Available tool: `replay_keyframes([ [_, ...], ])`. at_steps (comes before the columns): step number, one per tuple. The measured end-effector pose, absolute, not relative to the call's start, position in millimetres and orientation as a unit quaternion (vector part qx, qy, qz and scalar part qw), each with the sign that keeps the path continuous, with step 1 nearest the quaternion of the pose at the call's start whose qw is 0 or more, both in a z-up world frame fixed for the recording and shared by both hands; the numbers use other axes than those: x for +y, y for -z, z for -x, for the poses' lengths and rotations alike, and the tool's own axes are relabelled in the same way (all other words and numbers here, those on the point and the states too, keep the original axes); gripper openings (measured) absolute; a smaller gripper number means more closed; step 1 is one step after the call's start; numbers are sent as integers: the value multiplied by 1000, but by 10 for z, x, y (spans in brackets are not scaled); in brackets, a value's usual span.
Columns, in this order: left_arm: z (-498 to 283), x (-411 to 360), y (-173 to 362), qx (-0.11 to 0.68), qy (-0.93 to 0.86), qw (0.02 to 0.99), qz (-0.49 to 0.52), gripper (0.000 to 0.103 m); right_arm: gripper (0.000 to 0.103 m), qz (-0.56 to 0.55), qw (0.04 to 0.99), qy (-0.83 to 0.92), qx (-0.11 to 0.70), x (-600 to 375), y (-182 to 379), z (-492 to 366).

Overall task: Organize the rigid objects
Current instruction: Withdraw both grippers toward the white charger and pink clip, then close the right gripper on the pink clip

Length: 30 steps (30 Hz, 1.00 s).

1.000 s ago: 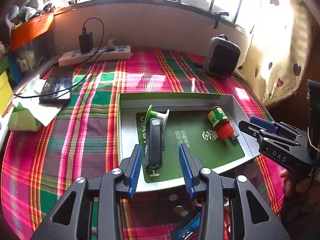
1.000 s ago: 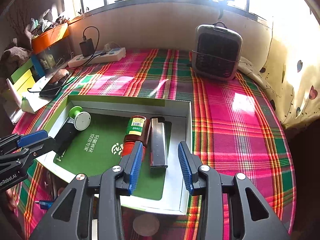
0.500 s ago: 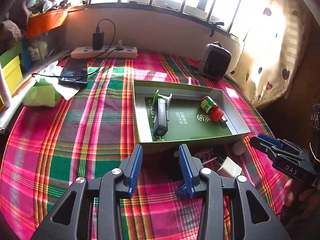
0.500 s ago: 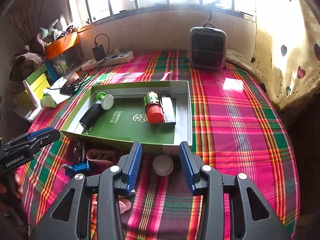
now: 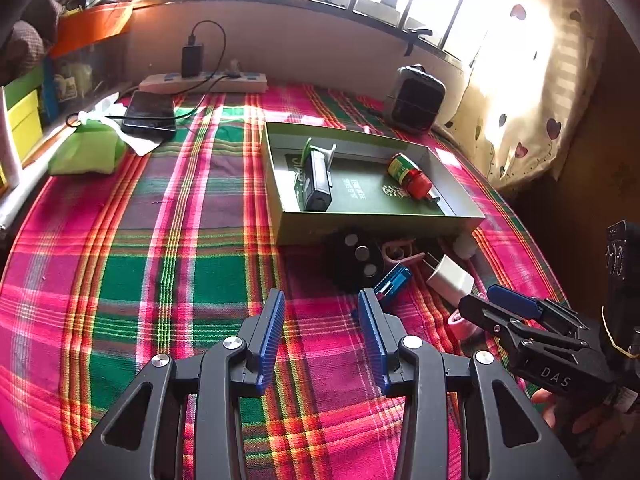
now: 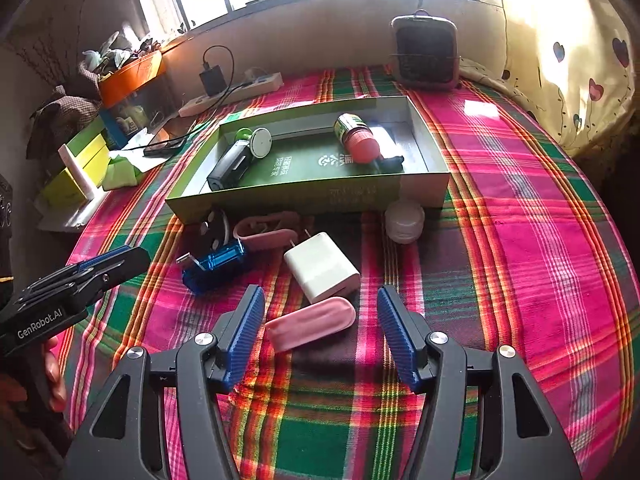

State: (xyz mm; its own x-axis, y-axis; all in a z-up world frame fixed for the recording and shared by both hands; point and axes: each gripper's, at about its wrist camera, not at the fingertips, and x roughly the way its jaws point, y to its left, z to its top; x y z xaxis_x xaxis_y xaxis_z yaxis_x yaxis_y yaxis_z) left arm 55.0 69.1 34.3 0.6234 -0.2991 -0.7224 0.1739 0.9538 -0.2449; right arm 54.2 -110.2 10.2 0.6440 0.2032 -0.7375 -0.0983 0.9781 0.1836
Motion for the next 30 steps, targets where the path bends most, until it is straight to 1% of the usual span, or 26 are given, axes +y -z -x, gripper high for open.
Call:
replay_keyframes([
  [7, -523, 722, -308, 418, 135, 895, 82, 37, 60, -73, 898, -60, 431, -1046, 9, -566],
  [10, -533, 715, -297, 419, 143, 893, 85, 37, 60, -50, 897, -38, 438, -1021, 30, -556],
  [18, -569, 560, -260, 425, 172, 885, 77, 37, 59, -46, 897, -4, 440, -1221, 29, -446],
  [30, -671, 335, -199, 436, 190, 878, 51, 38, 59, -18, 902, -23, 430, -1290, 62, -523],
])
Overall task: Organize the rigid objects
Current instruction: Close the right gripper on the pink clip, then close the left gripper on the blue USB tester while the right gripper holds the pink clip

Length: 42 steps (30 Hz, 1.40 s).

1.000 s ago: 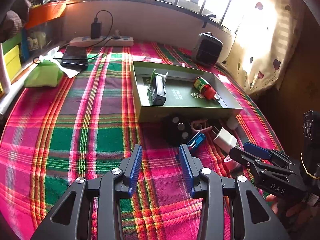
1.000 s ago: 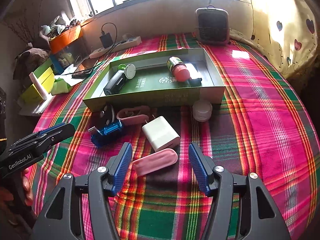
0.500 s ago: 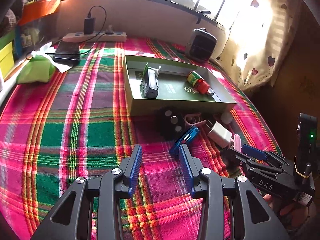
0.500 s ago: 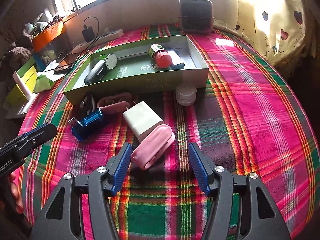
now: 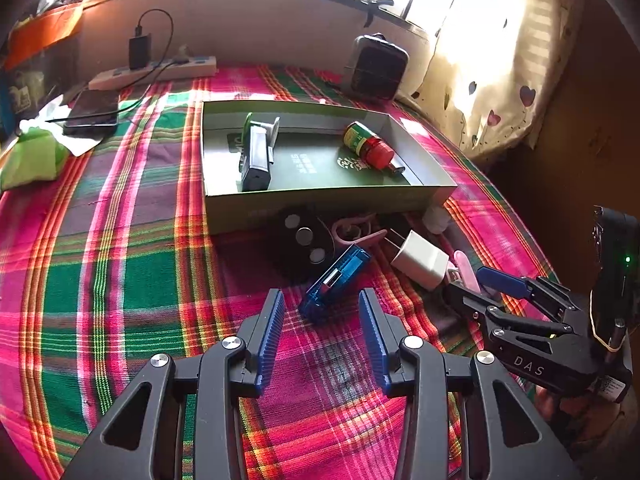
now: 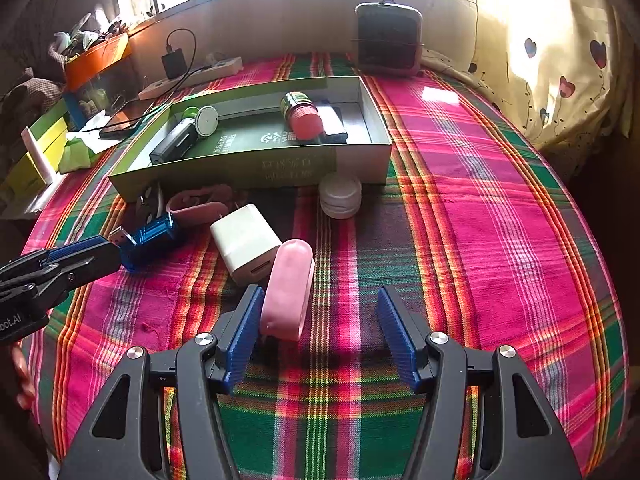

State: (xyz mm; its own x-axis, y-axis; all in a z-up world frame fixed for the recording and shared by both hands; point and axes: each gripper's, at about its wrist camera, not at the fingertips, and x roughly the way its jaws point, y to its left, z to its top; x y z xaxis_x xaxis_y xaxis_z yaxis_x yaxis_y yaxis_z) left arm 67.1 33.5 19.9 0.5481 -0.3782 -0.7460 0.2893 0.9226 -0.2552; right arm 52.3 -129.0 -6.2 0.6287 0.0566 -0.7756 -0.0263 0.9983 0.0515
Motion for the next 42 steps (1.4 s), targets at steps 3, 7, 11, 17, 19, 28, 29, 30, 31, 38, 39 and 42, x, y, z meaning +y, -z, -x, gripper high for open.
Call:
replay_keyframes([
  [3, -700, 291, -184, 437, 191, 878, 46, 42, 57, -16, 903, -30, 428, -1298, 63, -542],
  [7, -730, 224, -163, 443, 194, 874, 46, 42, 42, -7, 904, -31, 426, -1338, 57, -565],
  [11, -727, 141, -169, 444, 201, 872, 47, 42, 28, -13, 905, -37, 424, -1428, 46, -578],
  [17, -714, 18, -156, 448, 203, 870, 41, 42, 21, -16, 905, -44, 422, -1551, 36, -589],
  [19, -727, -15, -136, 450, 202, 869, 40, 42, 21, -15, 905, -46, 422, -1585, 37, -591],
  [28, -811, -107, -105, 450, 193, 871, 33, 42, 21, -1, 905, -57, 421, -1664, 42, -609],
  [29, -817, -114, -104, 449, 190, 872, 30, 42, 21, 0, 905, -57, 421, -1668, 43, -613],
  [30, -819, -125, -103, 448, 188, 874, 26, 42, 21, 0, 905, -58, 421, -1673, 43, -617],
  [31, -819, -141, -103, 446, 185, 876, 19, 42, 21, 0, 905, -59, 421, -1678, 44, -622],
  [38, -823, -233, -93, 437, 172, 883, -22, 42, 21, 2, 904, -66, 422, -1694, 45, -639],
  [39, -827, -233, -92, 436, 172, 883, -23, 41, 21, 3, 904, -66, 422, -1693, 46, -640],
  [42, -841, -245, -91, 436, 168, 884, -27, 36, 21, 4, 904, -68, 422, -1692, 48, -650],
])
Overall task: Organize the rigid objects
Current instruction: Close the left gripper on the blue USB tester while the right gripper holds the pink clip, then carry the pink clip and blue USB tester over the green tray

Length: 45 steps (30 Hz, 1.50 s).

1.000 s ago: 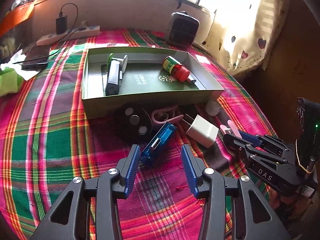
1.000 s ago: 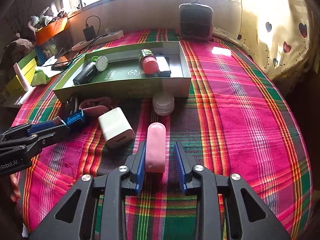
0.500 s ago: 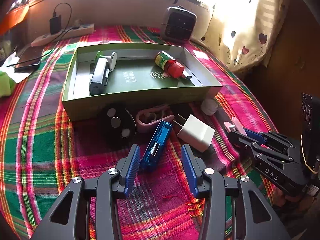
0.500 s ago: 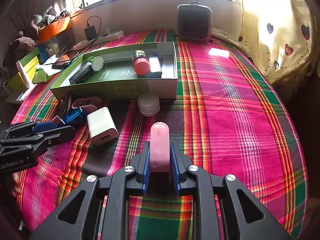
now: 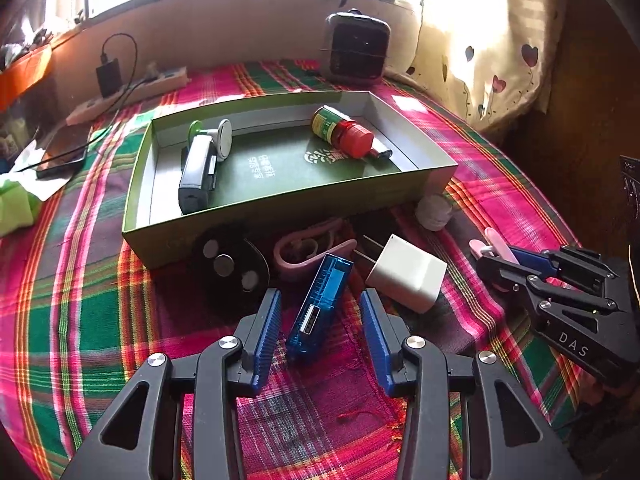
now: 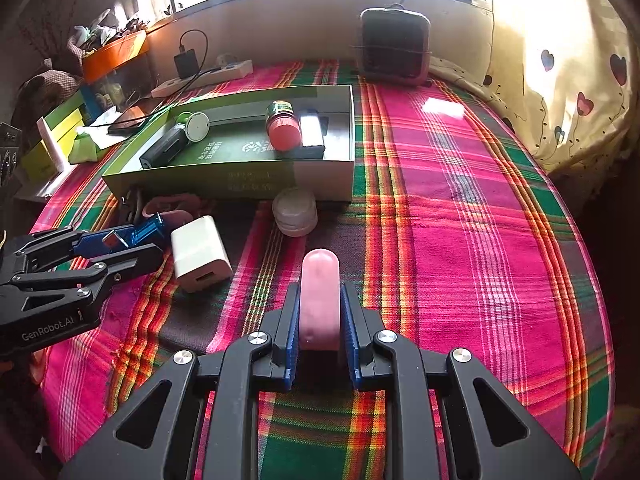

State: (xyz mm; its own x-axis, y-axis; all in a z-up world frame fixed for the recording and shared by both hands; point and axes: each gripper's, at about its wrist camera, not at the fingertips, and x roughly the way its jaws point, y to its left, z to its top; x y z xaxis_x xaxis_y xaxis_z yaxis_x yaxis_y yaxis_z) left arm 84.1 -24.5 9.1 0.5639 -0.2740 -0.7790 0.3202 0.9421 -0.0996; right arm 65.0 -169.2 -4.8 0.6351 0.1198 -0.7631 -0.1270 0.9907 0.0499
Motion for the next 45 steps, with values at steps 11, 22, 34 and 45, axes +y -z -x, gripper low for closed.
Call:
replay_keyframes([
  [11, -859, -257, -89, 433, 163, 886, -32, 23, 21, 8, 904, -70, 422, -1679, 46, -665],
  [22, -850, -214, -86, 433, 163, 886, -18, 16, 21, 11, 904, -68, 421, -1669, 44, -669],
  [34, -840, -189, -93, 434, 162, 886, -8, 15, 19, 8, 905, -69, 420, -1671, 49, -660],
  [45, -773, -132, -190, 426, 163, 890, 7, 15, 19, -4, 909, -84, 408, -1693, -19, -599],
])
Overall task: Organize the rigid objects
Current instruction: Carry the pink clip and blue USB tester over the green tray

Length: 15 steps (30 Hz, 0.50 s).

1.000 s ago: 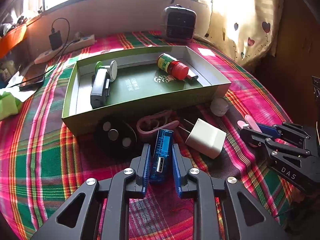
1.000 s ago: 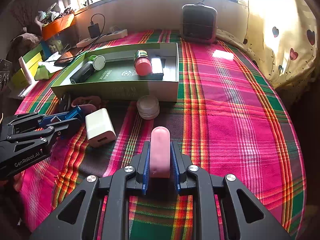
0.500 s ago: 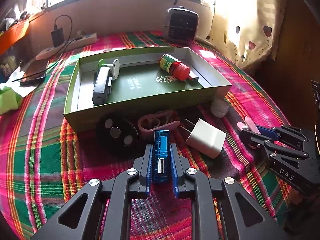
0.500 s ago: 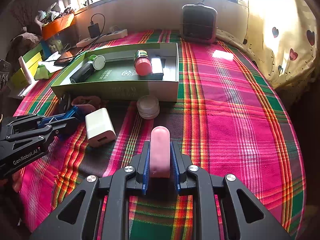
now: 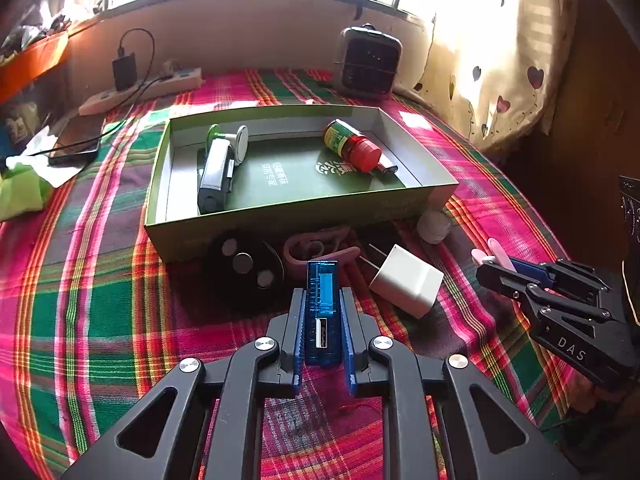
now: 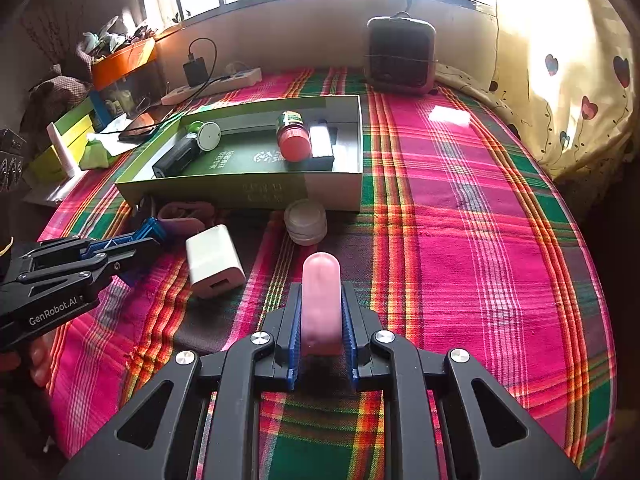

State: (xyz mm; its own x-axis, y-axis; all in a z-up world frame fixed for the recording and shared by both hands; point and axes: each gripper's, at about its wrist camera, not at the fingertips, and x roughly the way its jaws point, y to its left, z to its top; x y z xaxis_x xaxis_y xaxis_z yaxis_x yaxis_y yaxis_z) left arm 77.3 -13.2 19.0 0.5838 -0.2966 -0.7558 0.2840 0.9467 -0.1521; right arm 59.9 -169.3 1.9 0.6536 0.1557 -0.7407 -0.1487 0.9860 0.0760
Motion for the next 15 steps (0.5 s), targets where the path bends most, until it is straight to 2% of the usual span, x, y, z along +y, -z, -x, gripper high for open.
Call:
replay_keyframes([
  [15, -871, -56, -516, 403, 170, 899, 23, 15, 19, -2, 920, -104, 379, -1666, -339, -639],
])
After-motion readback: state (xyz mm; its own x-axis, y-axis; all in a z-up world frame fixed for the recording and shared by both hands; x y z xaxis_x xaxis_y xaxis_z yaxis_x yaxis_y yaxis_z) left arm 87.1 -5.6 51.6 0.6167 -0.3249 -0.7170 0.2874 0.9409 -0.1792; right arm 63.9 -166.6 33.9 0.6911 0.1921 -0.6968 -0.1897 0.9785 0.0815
